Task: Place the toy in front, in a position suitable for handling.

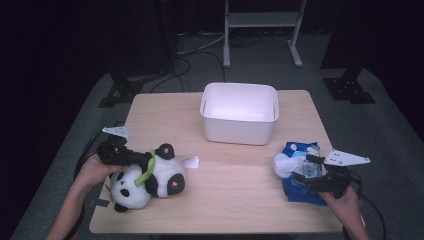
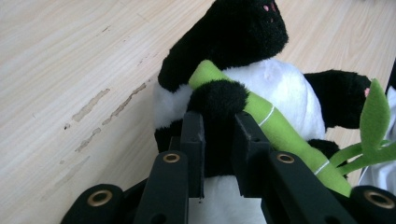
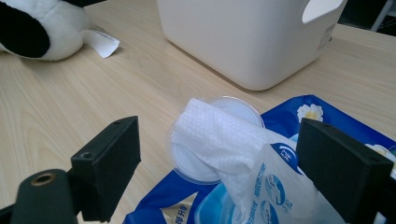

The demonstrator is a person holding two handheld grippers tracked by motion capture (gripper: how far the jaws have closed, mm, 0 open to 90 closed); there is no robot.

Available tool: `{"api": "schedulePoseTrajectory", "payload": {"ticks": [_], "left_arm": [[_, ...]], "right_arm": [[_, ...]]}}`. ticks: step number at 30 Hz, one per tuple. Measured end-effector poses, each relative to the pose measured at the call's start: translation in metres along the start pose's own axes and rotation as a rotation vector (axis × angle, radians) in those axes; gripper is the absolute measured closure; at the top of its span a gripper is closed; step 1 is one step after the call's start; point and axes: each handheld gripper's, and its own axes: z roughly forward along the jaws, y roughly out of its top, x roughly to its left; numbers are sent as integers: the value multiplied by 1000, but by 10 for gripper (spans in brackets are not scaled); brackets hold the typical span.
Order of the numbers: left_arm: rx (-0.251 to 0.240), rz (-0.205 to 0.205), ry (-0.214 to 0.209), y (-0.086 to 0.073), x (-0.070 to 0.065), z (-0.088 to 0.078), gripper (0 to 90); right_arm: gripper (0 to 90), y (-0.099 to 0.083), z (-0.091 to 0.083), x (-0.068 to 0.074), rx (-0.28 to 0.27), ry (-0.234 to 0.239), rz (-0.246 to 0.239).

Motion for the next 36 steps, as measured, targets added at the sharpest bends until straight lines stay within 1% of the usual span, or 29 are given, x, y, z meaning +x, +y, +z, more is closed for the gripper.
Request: {"api": "schedulePoseTrajectory", "payload": {"ticks": [3,4,5,8,9,12,13,15,16,17,18,19,20,21,22,23,24,25,26,30,32,33,34,35,36], "left_arm": [[13,18,12,5,-7,-3,771],[13,18,12,5,-7,-3,772],[13,27,16,7,-9,-5,776],[8,29,17,10,-10,-7,783],[3,29,24,13,-13,-9,786],[6,37,22,15,-15,-9,788],[13,48,28,17,-17,-8,790],[13,53,20,19,-19,-8,794],[5,66,22,22,-22,-8,796],[5,66,22,22,-22,-8,797],[-5,82,12,27,-27,-10,797],[-5,82,12,27,-27,-10,797],[-8,97,-5,33,-33,-11,797],[-8,97,-5,33,-33,-11,797],[-13,109,3,38,-37,-11,797],[-12,134,-9,45,-44,-11,796],[-12,134,-9,45,-44,-11,796],[-14,158,-20,53,-51,-10,796],[-14,158,-20,53,-51,-10,796],[-14,205,-44,71,-67,-5,794],[-14,227,-65,80,-75,1,793],[-7,244,-85,89,-83,7,793],[-7,244,-85,89,-83,7,793],[0,255,-98,97,-89,14,792],[0,255,-98,97,-89,14,792]], "right_arm": [[130,0,-1,-1,-7,-1,-5],[130,0,-1,-1,-7,-1,-5],[130,0,-1,-1,-8,-3,-6],[130,0,-1,-2,-6,-2,-6],[130,0,-1,-1,-6,-1,-9],[130,1,-1,0,-3,-4,-12],[130,1,-1,0,-3,-3,-13],[130,1,-2,1,-5,-5,-16],[130,1,-2,2,-6,-5,-18],[130,1,-2,2,-6,-5,-18],[130,1,-3,2,-7,-8,-21],[130,1,-3,2,-8,-8,-21],[130,1,-3,1,-10,-7,-21],[130,1,-3,1,-10,-7,-21],[130,1,-3,1,-11,-8,-20],[130,2,-3,1,-14,-9,-20],[130,2,-3,1,-14,-9,-20],[130,2,-4,1,-18,-11,-20],[130,2,-4,1,-18,-11,-20],[130,3,-5,1,-21,-11,-22],[130,3,-6,1,-23,-13,-28],[130,4,-6,2,-24,-13,-27],[130,4,-6,2,-24,-13,-27],[130,4,-6,2,-25,-14,-27],[130,4,-6,1,-26,-15,-28]]}}
